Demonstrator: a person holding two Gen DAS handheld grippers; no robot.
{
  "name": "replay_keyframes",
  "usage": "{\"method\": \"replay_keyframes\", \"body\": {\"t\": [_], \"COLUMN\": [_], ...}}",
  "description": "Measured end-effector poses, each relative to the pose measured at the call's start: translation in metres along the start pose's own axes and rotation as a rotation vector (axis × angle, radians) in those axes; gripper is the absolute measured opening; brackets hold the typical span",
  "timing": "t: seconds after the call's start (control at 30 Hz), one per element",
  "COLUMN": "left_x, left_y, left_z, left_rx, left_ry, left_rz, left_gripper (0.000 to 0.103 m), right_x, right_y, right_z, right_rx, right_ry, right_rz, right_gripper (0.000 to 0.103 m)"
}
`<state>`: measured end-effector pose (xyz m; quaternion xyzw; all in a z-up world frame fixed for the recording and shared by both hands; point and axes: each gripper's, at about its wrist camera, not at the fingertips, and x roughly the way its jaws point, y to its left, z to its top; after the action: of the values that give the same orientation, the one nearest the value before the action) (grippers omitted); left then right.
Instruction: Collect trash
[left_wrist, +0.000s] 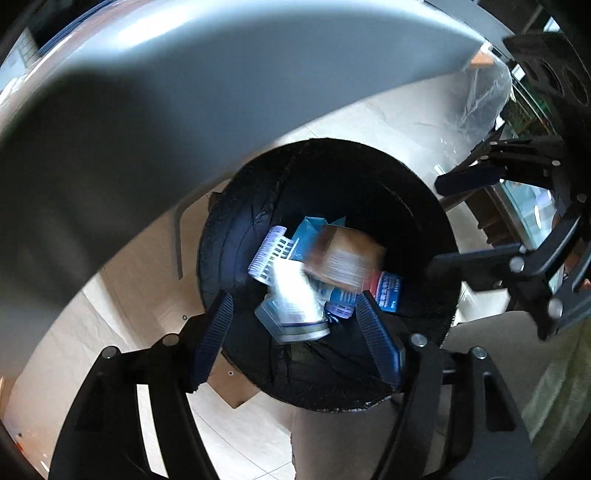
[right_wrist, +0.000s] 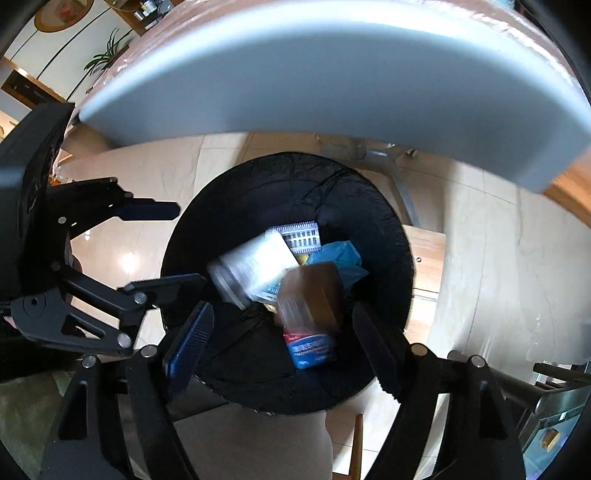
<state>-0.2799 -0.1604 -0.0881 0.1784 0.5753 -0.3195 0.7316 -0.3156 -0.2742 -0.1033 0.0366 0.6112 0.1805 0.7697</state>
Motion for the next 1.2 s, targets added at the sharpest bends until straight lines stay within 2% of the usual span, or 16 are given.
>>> {"method": "replay_keyframes", "body": {"t": [0.2,0.3,0.4,0.47,0.53,0.67,0.8,0.97,1.2], "left_x": [-0.059,-0.106,-0.146,-0.167,-0.185,-0.204,-0.214,-0.211,-0.197], "left_y": [-0.001,0.0,0.017,0.034,0.05,0.071,0.085,0.109,0.151], "left_z": [-0.002,0.006,0.021,0.038,0.048,0.059,0.068,0.092,0.108], "left_rx": [-0.005,0.002,-0.016,-0.062,-0.115,-0.186,-0.226,-0.289,-0.392], "left_ry": [-0.095,-0.199,-0.311,-0.382,-0.444,-0.547,-0.636,-0.646,-0.623], "left_rz": [-0.046,-0.056,-0.056,-0.031,-0.039,0.018,0.131,0.194,0.257], "left_gripper": [0.07,0.085,0.096,0.097,0.097,0.097,0.097,0.097,0.097], "right_x": [-0.063,-0.103,-0.131,-0.147,-0.158,-0.174,-0.185,-0.183,-0.168], "right_y": [0.007,0.011,0.005,-0.001,-0.007,-0.013,-0.016,-0.035,-0.083], "right_z": [0.0,0.016,0.037,0.057,0.075,0.097,0.112,0.132,0.172], "right_rx": [-0.019,-0.033,-0.016,0.011,0.032,0.041,0.059,0.097,0.157], "right_ry": [-0.115,-0.221,-0.322,-0.383,-0.427,-0.503,-0.583,-0.628,-0.612], "right_rz": [0.025,0.021,0.002,0.006,-0.002,-0.051,-0.119,-0.194,-0.245], "right_gripper": [0.08,0.087,0.094,0.094,0.094,0.094,0.099,0.099,0.099]}}
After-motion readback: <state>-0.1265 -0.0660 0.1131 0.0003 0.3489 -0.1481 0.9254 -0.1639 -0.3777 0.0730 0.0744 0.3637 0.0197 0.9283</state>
